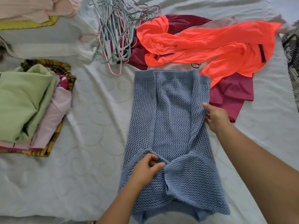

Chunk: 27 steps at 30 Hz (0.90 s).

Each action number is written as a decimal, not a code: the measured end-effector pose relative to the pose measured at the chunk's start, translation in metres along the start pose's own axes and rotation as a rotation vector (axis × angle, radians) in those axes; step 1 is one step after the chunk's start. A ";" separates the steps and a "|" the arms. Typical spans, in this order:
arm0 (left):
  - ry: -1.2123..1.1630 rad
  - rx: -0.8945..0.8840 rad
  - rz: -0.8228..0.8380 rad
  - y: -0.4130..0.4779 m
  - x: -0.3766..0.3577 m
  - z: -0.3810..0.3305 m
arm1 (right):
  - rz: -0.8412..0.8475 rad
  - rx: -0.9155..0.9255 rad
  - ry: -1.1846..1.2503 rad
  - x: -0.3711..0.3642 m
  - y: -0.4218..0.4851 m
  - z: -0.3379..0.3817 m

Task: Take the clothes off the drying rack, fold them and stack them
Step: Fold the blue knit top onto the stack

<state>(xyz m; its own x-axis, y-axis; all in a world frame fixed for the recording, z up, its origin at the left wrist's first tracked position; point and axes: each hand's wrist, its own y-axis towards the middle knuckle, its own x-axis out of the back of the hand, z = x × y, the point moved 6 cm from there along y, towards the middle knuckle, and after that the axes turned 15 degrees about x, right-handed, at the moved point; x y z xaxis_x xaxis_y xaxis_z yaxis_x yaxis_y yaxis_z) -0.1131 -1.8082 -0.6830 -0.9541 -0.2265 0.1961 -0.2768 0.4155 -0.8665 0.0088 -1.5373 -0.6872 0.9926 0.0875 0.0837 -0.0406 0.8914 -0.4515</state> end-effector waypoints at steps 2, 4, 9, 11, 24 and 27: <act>0.000 -0.002 0.045 -0.001 -0.015 0.000 | 0.030 0.134 -0.075 -0.013 0.009 0.012; 0.007 0.002 0.051 0.001 -0.021 0.003 | 0.157 0.329 -0.242 -0.039 0.003 0.031; -0.159 0.054 0.042 0.001 -0.016 0.017 | 0.584 0.406 -0.510 -0.105 -0.020 0.015; -0.263 0.017 -0.106 -0.005 0.000 0.019 | 0.558 0.387 -0.611 -0.095 -0.017 0.004; -0.201 0.195 -0.339 -0.025 0.053 0.094 | 0.154 0.169 -0.603 0.104 -0.136 -0.082; -0.322 0.245 -0.240 -0.030 0.042 0.106 | 0.220 0.092 -0.647 0.119 -0.160 -0.096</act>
<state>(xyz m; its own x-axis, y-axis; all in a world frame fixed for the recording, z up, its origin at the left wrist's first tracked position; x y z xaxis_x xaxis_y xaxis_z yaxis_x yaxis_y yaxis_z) -0.1322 -1.9232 -0.6972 -0.7714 -0.5687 0.2854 -0.4133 0.1068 -0.9043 0.1445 -1.7128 -0.6905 0.6933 0.4932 0.5255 -0.2714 0.8542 -0.4435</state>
